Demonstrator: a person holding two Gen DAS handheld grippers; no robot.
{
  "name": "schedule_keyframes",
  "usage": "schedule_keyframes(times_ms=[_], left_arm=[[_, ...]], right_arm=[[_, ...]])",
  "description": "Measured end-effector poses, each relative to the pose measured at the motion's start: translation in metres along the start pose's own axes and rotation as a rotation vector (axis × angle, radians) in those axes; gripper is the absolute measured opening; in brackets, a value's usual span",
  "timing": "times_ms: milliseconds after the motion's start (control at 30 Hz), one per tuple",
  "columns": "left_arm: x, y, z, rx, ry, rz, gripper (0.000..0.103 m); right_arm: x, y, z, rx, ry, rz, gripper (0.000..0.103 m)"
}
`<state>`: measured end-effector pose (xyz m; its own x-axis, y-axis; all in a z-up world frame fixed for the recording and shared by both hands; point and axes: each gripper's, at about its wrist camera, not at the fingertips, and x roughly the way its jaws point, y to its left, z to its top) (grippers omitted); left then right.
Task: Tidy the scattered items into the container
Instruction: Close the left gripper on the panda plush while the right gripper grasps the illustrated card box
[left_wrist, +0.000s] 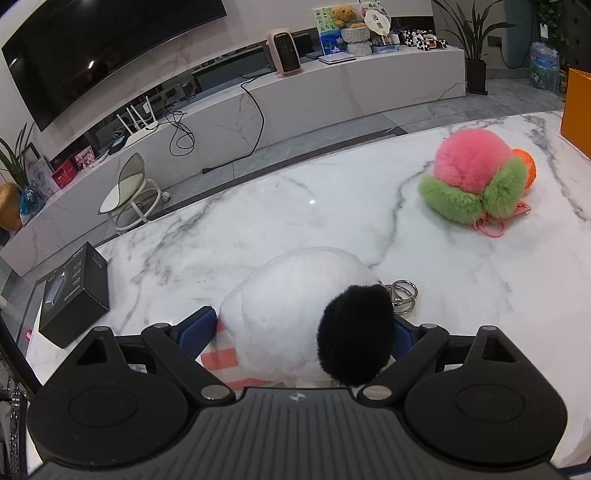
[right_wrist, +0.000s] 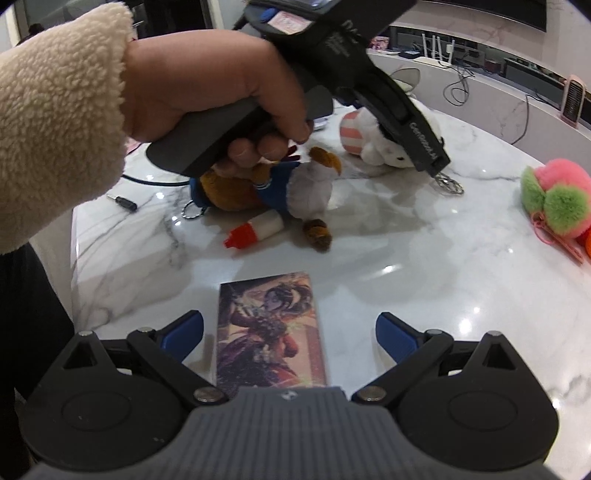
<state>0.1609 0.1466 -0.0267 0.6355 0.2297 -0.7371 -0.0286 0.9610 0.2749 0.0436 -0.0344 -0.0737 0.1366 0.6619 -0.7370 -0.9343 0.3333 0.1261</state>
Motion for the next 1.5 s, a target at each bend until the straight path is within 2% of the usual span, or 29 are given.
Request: schedule_keyframes(times_ms=[167,267,433,667,833,1500], left_arm=[[-0.001,0.007,0.001,-0.046,-0.011,-0.030,0.100],[-0.004,0.009,0.003,-0.065,-0.016,-0.059,0.099],[-0.008,0.007,0.004,-0.075,-0.020,-0.085,0.098],[-0.011,0.006,0.004,-0.082,-0.029,-0.077,0.098],[-0.016,0.002,0.006,-0.078,-0.035,-0.088,0.098],[-0.052,-0.006,0.018,-0.095,-0.064,-0.089,0.098]], right_arm=[[0.003,0.005,-0.001,-0.031,0.023,-0.011,0.100],[0.004,0.006,-0.001,-0.042,0.040,-0.022,0.094],[0.002,0.005,0.002,-0.040,0.045,-0.028,0.063],[0.001,0.006,0.003,-0.051,0.055,-0.036,0.061],[-0.004,-0.002,0.006,-0.026,0.055,-0.082,0.061],[-0.052,-0.060,0.032,0.098,-0.065,-0.248,0.061]])
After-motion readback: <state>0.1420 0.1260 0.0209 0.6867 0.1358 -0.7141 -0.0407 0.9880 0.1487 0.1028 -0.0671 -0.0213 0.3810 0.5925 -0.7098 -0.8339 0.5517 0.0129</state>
